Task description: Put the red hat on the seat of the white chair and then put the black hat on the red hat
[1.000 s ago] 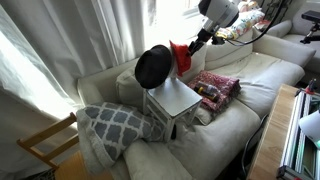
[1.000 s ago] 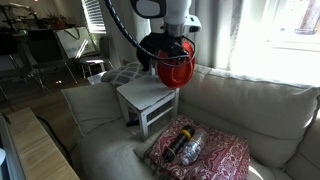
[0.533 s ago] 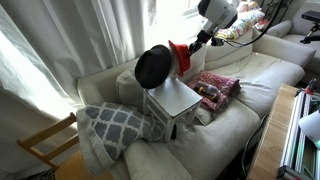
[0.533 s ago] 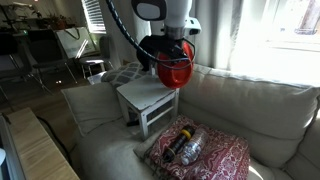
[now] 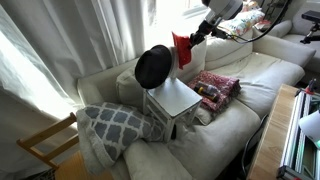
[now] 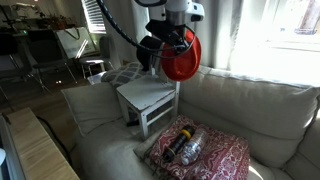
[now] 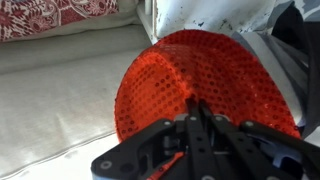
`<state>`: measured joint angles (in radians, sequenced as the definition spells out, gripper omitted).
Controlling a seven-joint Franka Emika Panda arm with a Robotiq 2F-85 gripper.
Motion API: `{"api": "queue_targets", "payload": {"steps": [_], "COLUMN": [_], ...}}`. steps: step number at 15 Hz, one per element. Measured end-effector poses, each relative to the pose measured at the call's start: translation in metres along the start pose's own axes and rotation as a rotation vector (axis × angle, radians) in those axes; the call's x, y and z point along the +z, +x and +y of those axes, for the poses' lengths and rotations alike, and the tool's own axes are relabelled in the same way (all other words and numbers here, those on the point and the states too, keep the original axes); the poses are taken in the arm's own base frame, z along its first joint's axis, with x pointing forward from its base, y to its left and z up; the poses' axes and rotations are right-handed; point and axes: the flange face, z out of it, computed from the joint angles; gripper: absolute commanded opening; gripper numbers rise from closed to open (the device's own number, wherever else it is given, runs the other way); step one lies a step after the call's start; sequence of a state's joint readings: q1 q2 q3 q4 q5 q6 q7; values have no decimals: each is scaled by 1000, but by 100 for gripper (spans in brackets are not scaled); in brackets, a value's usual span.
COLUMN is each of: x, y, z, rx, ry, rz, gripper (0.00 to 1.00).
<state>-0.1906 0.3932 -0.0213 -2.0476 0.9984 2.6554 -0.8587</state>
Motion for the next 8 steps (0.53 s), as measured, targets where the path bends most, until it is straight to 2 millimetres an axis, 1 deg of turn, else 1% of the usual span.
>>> {"api": "queue_targets", "payload": {"steps": [3, 6, 8], "x": [-29, -52, -62], "y": [-6, -22, -35], "z": [-7, -14, -20], "rx": [98, 178, 224], "ry": [-68, -137, -166], "rz": [-26, -82, -169], "gripper": [1, 1, 1]}}
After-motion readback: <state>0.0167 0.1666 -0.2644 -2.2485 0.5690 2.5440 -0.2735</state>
